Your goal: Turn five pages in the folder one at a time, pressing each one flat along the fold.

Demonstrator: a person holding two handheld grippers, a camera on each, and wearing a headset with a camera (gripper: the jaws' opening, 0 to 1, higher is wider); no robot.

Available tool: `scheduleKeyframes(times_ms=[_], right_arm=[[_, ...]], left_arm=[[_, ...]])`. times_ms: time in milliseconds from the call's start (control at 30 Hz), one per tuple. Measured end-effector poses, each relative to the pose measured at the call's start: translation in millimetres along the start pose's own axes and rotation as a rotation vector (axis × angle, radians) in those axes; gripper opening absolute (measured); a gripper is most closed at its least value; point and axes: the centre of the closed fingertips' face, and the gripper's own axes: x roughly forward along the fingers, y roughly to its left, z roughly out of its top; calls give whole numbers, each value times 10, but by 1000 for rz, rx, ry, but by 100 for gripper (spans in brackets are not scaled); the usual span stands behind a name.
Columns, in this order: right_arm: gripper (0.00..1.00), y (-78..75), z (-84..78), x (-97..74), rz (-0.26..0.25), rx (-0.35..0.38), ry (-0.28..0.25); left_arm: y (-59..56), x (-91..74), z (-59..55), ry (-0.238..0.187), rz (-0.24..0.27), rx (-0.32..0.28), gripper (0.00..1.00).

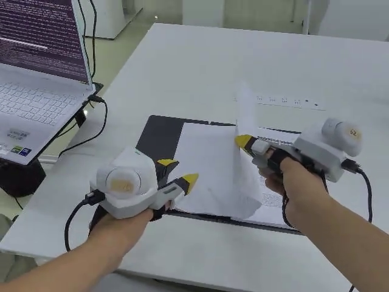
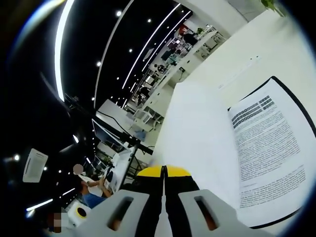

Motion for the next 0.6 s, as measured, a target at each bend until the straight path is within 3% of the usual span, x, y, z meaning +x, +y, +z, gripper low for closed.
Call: scheduleKeyframes(times_ms=[233, 600], right_arm=[[0, -19, -163, 285, -10, 23, 41], [0, -144, -645, 744, -70, 72, 149]], left_arm=[[115, -86, -48, 3, 16, -2, 27], [261, -167, -174, 28, 35, -15, 26]])
